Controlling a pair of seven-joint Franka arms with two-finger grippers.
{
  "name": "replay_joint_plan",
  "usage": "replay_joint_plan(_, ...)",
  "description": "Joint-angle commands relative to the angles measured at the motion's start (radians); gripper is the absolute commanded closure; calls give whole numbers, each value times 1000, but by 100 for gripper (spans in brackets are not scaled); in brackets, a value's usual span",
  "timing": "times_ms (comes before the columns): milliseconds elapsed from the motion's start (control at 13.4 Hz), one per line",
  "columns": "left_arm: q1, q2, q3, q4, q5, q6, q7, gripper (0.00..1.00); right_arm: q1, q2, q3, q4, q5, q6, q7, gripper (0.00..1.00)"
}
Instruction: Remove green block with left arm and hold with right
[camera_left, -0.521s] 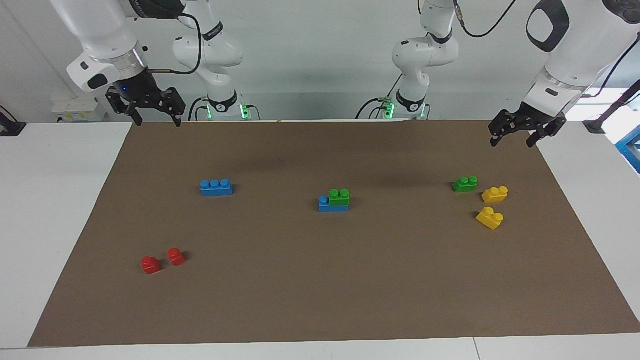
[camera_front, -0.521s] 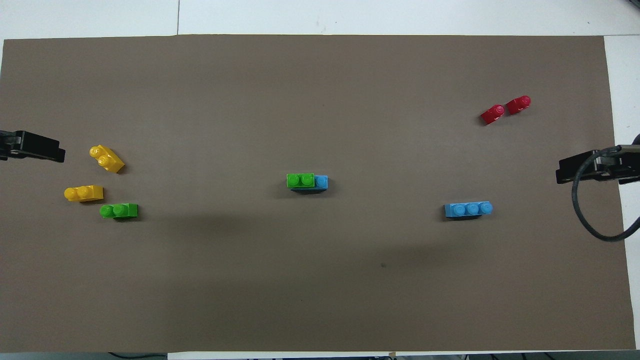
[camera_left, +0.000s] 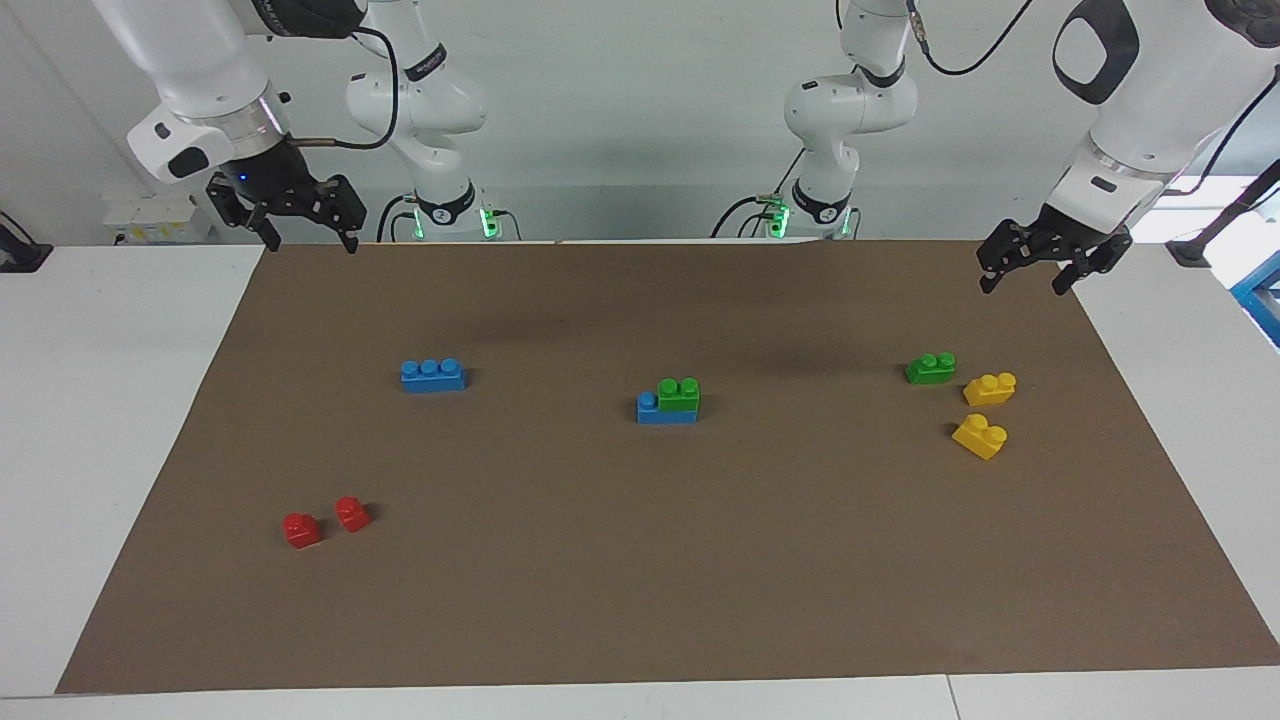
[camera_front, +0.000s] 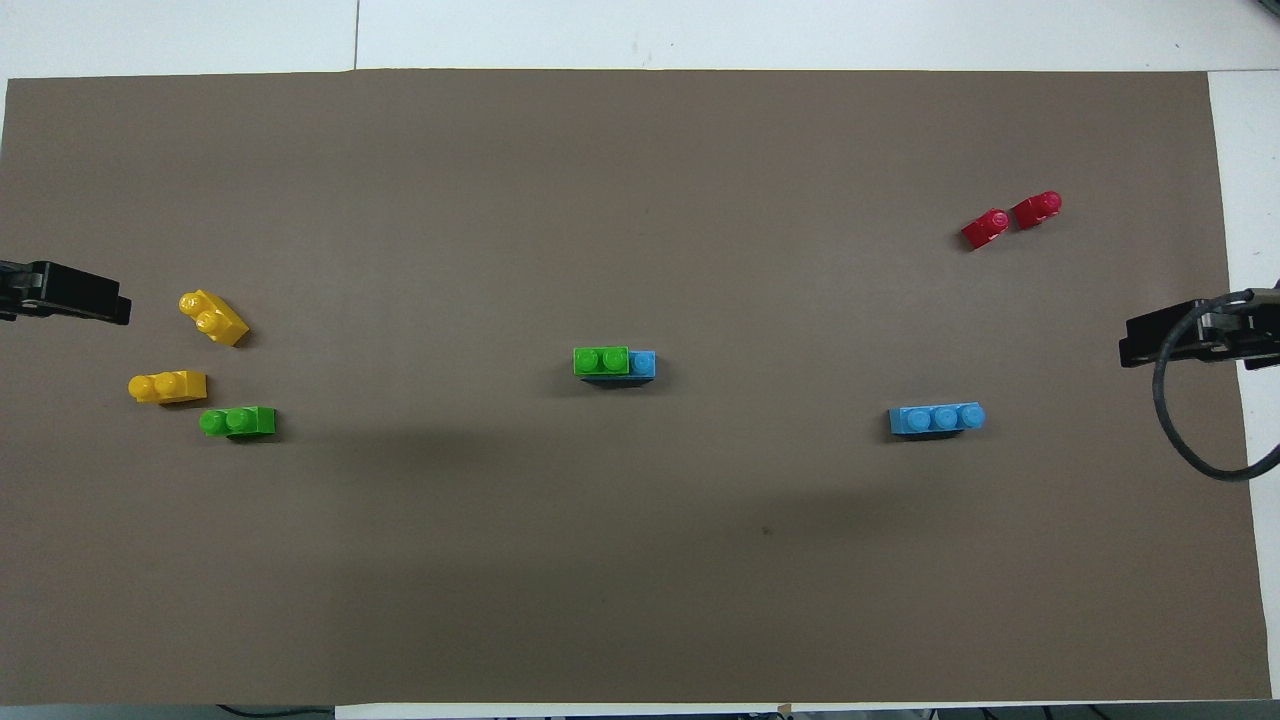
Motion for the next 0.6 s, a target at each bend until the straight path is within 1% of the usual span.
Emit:
replay_joint_plan(0, -7, 5, 10, 8, -21, -10, -2, 0, -15, -41, 3, -36, 17, -4, -17, 0)
replay_joint_plan(74, -7, 5, 10, 10, -24, -10, -5, 0, -21, -43, -6, -41, 19, -3, -41, 0)
replay_joint_plan(149, -7, 5, 12, 8, -38, -10, -31, 0, -35, -43, -6, -51, 21, 11, -4, 1)
replay_joint_plan(223, -7, 5, 10, 8, -46, -4, -90, 0, -37, -43, -5, -55, 34, 28, 100, 5)
replay_joint_plan(372, -21, 5, 9, 11, -52, -3, -163, 0, -35, -43, -6, -70, 105, 31, 384, 6)
replay_joint_plan(521, -32, 6, 9, 10, -92, 26, -380, 0, -23, -38, -5, -87, 148, 38, 635, 7)
